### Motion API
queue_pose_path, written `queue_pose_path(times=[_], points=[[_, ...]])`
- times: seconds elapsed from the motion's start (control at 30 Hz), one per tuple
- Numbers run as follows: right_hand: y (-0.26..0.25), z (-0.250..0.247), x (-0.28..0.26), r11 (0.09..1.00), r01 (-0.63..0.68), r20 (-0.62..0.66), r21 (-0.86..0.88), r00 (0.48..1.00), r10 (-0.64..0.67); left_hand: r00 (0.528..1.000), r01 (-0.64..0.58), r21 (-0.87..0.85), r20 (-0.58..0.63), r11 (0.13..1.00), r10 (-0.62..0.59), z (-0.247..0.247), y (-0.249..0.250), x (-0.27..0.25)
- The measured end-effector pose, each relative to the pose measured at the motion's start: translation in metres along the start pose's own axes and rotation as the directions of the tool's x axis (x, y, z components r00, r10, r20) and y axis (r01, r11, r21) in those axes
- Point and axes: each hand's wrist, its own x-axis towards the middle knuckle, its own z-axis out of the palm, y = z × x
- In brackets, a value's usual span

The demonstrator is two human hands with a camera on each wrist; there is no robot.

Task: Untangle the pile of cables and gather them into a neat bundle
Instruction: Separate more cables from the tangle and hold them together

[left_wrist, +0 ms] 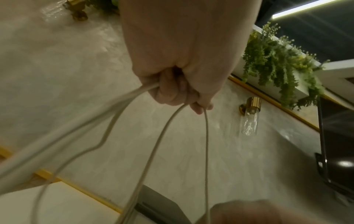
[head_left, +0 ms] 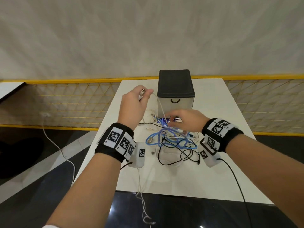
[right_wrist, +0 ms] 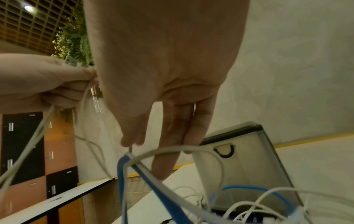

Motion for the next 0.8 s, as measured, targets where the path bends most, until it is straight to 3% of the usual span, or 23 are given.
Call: queue_pose_path(times=[0.1, 0.2, 0.27, 0.43, 0.57, 0.63, 0.7, 0.8], points=[[-0.005, 0.004, 0.004, 0.99, 0.017, 0.011, 0.14, 1.0, -0.019, 0.999, 0.006, -0.098, -0.044, 0.995, -0.011, -0.007, 0.007, 0.004], [0.002, 0.011, 0.002, 0.955, -0.087, 0.04, 0.282, 0.996, 0.079, 0.992, 0.042, -0.123, -0.111, 0.992, -0.056, -0.018, 0.002, 0.009], [0.0, 0.013, 0.0, 0.898, -0.13, 0.099, 0.42, 0.99, 0.097, 0.995, 0.043, -0.099, -0.084, 0.994, -0.051, -0.02, 0.0, 0.008], [-0.014, 0.019, 0.004, 0.887, -0.006, 0.103, 0.462, 0.994, -0.047, 0.998, 0.014, -0.126, -0.063, 0.992, -0.022, -0.012, 0.007, 0.004], [-0.018, 0.017, 0.005, 0.876, 0.056, -0.096, 0.479, 0.995, -0.011, 0.989, 0.083, -0.03, -0.117, 0.996, -0.086, -0.015, -0.005, 0.008], [-0.019, 0.009, 0.006, 0.811, 0.088, -0.211, 0.578, 0.976, 0.045, 0.992, 0.104, 0.103, -0.084, 0.989, -0.096, -0.018, -0.009, 0.004], [-0.021, -0.001, 0.009, 0.774, 0.144, -0.292, 0.616, 0.955, 0.055, 1.0, -0.002, 0.17, 0.023, 0.985, -0.002, -0.017, -0.003, -0.003], [-0.025, -0.01, 0.013, 0.809, 0.238, -0.391, 0.538, 0.921, -0.011, 0.953, -0.187, 0.042, 0.249, 0.981, 0.171, -0.006, 0.01, -0.012]])
